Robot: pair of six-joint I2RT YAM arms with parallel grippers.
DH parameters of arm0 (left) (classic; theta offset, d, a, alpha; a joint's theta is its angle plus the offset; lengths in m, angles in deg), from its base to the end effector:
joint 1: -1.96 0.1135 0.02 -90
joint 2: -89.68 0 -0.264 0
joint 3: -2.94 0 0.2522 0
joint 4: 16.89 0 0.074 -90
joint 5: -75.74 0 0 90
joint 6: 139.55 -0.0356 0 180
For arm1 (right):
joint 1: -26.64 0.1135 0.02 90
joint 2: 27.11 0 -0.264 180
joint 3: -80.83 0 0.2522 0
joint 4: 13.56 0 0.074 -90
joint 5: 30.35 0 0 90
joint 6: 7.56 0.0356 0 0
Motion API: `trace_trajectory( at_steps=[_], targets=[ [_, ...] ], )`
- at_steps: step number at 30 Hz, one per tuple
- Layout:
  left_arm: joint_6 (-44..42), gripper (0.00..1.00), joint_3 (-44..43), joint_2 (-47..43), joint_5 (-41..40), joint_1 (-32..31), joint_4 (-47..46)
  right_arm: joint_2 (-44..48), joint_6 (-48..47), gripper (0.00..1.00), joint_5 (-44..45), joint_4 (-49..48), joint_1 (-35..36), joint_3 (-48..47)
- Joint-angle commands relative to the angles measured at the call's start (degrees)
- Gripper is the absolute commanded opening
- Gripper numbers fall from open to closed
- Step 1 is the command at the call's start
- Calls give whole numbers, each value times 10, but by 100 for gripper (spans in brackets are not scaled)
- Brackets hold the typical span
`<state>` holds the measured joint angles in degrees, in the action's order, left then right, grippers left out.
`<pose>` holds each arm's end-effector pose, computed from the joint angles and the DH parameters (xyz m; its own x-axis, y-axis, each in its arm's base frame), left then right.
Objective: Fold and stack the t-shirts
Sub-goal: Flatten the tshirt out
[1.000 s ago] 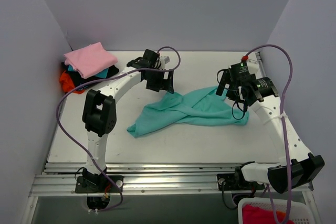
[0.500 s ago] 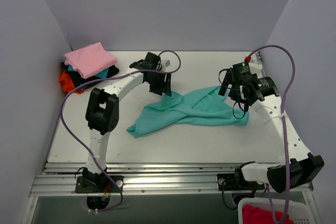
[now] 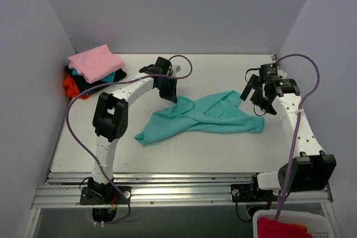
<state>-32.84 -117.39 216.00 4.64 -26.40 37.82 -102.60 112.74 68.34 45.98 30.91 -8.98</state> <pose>0.4168 -0.2381 0.2060 -0.9043 0.1790 -0.3875 0.3434 0.8444 -0.4113 0.2748 0.0151 0.3540 -0.5947 0.4557 -0.6623 0.3852 0.8846 0.2628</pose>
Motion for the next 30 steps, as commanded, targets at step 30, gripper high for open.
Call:
trace_trajectory(
  at_steps=[30],
  targets=[
    [15, 2, 116, -147, 32, 29, -61, -274, 46, 97, 30, -85, -151, 19]
  ],
)
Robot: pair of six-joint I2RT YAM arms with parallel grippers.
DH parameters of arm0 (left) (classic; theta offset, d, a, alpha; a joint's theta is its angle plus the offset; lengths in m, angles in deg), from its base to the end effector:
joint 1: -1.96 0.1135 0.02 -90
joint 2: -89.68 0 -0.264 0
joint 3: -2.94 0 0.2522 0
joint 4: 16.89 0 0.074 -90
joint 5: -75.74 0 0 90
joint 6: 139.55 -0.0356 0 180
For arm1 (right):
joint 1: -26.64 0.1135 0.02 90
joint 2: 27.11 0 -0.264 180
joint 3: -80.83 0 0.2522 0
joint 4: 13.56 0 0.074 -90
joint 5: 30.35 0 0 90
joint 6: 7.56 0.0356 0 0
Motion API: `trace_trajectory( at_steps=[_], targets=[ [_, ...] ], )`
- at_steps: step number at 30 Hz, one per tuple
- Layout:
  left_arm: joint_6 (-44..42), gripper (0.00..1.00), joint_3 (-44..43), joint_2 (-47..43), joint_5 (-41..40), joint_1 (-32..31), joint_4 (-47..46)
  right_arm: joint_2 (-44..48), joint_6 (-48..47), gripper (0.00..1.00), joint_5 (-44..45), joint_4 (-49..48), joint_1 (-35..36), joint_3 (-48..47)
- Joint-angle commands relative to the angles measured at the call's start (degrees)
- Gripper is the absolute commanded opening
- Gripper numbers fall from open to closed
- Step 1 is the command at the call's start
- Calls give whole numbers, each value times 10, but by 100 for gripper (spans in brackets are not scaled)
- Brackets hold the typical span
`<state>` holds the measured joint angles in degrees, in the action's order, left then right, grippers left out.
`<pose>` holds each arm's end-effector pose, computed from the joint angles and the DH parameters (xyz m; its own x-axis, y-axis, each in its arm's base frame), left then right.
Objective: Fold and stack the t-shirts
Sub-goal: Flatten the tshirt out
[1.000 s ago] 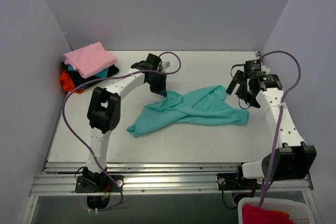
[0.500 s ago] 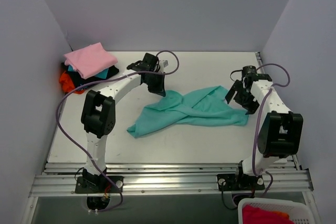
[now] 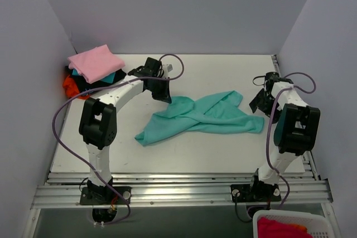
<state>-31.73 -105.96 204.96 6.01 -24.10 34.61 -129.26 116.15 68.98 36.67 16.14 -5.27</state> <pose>0.3903 -0.2046 0.2332 -0.9011 0.1211 -0.4164 0.3170 0.8391 -0.4421 0.3547 -0.0716 0.2019 -0.6134 0.6707 -0.4170 0.7025 0.7046 0.0998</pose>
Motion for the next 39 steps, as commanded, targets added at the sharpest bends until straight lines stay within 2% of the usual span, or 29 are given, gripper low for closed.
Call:
trace_trajectory(
  at_steps=[1, 11, 14, 18, 30, 34, 39],
  targets=[
    [5, 2, 3, -37, 20, 7, -30, -14, 14, 96, 25, 4, -3, -20],
    [9, 2, 13, -39, 28, 21, -37, -45, 18, 87, 40, -6, -4, -38],
    [11, 2, 16, -44, 31, 25, -39, -53, 16, 80, 46, -12, -4, -39],
    [12, 2, 27, -47, 32, 29, -43, -60, 15, 63, 49, -24, -5, -30],
    [13, 2, 31, -41, 32, 42, -49, -80, 11, 54, 61, -33, -9, -22],
    [15, 2, 30, -37, 34, 44, -50, -86, 10, 44, 61, -34, -8, -20],
    [16, 2, 27, -30, 35, 48, -50, -94, 7, 16, 59, -39, -9, -19]
  ],
)
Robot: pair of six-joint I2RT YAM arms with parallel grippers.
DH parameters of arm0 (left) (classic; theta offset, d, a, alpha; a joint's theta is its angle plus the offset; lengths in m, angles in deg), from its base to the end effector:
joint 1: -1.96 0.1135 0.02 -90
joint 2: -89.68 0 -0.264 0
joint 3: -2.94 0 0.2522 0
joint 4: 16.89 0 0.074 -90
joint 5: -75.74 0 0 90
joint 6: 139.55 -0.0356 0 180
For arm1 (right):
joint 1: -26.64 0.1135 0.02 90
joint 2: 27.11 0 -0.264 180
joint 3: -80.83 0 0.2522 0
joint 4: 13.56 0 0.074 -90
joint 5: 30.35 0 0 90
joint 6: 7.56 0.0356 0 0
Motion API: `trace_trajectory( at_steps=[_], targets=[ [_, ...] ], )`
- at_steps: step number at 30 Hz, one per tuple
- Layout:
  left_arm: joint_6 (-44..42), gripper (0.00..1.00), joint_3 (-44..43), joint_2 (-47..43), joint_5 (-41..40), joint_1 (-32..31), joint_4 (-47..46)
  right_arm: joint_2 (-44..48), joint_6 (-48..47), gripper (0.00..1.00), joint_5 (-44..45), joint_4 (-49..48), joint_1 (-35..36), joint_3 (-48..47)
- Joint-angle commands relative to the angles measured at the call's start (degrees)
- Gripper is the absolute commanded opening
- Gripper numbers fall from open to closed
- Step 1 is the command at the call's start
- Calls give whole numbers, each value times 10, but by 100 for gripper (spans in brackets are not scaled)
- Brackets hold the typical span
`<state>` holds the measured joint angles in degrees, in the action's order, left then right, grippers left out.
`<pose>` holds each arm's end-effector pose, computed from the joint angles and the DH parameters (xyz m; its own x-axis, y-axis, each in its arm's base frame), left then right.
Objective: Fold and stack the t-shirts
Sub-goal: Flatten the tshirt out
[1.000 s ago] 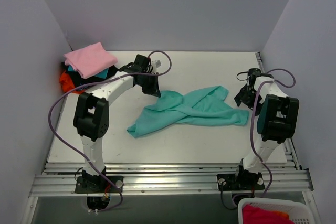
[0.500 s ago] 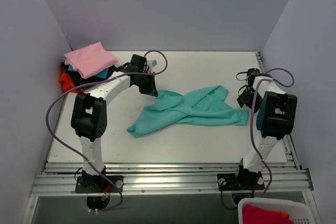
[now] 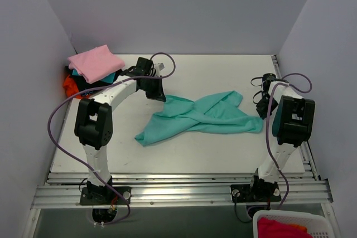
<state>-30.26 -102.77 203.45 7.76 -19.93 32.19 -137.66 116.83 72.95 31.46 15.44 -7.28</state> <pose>0.3979 -0.1743 0.2299 -0.9122 0.0365 -0.4081 0.2469 0.8438 -0.4765 0.3785 -0.0833 0.1641 -0.5920 0.6776 -0.4363 0.7391 0.6723 0.0412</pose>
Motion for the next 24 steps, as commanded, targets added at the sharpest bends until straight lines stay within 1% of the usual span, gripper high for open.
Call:
trace_trajectory(
  at_steps=[1, 2, 8, 12, 15, 16, 19, 20, 21, 22, 23, 24],
  targets=[
    [1, 2, -6, -14, 18, 7, -24, -11, 0, 7, 18, 13, -2, 1],
    [1, 2, -6, -13, 18, 8, -24, -13, 0, 0, 18, 13, -3, 1],
    [0, 2, -8, -11, 14, 11, -23, -7, -9, 0, 17, 7, -3, 4],
    [-6, 2, -32, -21, -4, 12, 5, 15, -10, 0, 13, 20, -4, -17],
    [-13, 2, -66, -55, -24, 18, 41, 49, -13, 0, 6, 47, -4, -72],
    [-14, 2, -84, -76, -29, 20, 48, 58, -14, 0, 3, 56, -3, -111],
    [-3, 2, -121, -118, -57, 39, 90, 87, -17, 0, -21, 99, -3, -182],
    [7, 2, -120, -129, -63, 45, 100, 100, -17, 0, -25, 122, -3, -231],
    [16, 2, -110, -143, -70, 52, 95, 107, -17, 0, -30, 133, -3, -254],
    [35, 2, -90, -183, -83, 64, 83, 118, -15, 0, -45, 146, -2, -278],
    [40, 2, -43, -204, -88, 70, 68, 124, -14, 0, -52, 169, -3, -323],
    [42, 2, -25, -241, -94, 76, 46, 130, -13, 0, -57, 178, -2, -344]
  ],
)
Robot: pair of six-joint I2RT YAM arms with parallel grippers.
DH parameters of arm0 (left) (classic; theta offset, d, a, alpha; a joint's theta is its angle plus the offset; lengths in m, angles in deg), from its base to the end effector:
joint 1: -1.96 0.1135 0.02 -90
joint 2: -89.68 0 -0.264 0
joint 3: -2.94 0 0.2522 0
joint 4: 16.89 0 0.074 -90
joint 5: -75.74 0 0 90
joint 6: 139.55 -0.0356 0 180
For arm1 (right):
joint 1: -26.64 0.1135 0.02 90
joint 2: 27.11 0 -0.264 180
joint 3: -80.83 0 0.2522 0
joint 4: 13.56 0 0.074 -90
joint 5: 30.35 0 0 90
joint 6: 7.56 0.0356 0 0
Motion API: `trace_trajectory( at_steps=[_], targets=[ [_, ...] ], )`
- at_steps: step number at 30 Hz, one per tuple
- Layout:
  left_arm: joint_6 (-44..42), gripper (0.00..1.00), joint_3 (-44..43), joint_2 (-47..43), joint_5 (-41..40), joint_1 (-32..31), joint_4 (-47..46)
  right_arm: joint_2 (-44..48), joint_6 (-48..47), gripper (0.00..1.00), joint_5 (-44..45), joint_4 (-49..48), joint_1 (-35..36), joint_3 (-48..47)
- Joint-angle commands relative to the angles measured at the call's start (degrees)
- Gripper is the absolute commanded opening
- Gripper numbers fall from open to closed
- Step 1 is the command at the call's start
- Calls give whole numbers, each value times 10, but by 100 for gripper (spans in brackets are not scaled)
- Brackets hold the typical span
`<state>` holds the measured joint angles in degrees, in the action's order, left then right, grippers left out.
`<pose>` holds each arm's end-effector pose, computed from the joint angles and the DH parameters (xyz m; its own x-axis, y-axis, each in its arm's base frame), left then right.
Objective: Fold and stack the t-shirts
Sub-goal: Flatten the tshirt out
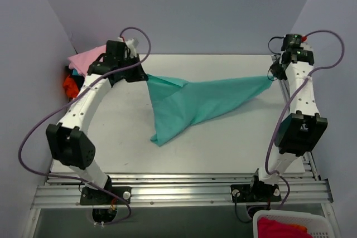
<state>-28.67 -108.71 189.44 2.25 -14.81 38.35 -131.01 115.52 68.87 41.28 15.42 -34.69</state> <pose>0.3707 -0.1223 0.3514 -0.7832 -0.1209 -0.6099 0.2091 0.8726 -0.4414 0.4010 -0.0854 0.3458 -0.3955 0.6277 -0.6705 0.6235 0.7195 0.3058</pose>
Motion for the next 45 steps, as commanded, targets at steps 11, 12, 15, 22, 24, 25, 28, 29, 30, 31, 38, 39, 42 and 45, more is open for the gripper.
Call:
trace_trajectory(
  at_steps=[11, 12, 15, 22, 24, 25, 28, 29, 30, 31, 38, 39, 42, 45],
  targets=[
    [62, 2, -40, -238, -145, 24, 63, 179, 22, 0, -122, 77, 23, -126],
    [64, 2, -55, -255, -145, 24, 89, 189, 22, 0, -122, 78, 30, -128],
    [62, 2, -121, -286, -137, 20, 147, 226, 20, 0, -120, 78, 41, -133],
    [38, 2, -297, -344, -11, 19, 244, 303, -12, 0, -94, 84, 98, -217],
    [45, 2, -325, -373, 15, 19, 245, 326, -20, 0, -94, 74, 106, -231],
    [58, 2, -334, -381, 24, 20, 245, 352, -24, 0, -73, 62, 109, -231],
    [91, 2, -367, -399, 25, 20, 234, 395, -28, 0, -57, 37, 109, -219],
    [95, 2, -379, -396, 26, 20, 228, 400, -29, 0, -53, 31, 109, -219],
    [99, 2, -409, -380, 26, 20, 226, 403, -32, 0, -47, 28, 109, -221],
    [99, 2, -423, -368, 28, 20, 224, 397, -35, 0, -44, 23, 109, -222],
    [72, 2, -438, -257, 4, 20, 112, 334, -50, 0, 12, 7, 109, -222],
    [65, 2, -444, -223, -15, 21, 109, 328, -52, 0, 28, 1, 109, -217],
    [45, 2, -474, -159, -39, 26, 102, 302, -57, 0, 55, -23, 109, -187],
    [37, 2, -433, -123, -58, 37, 63, 260, -64, 0, 88, -37, 109, -155]
  ],
)
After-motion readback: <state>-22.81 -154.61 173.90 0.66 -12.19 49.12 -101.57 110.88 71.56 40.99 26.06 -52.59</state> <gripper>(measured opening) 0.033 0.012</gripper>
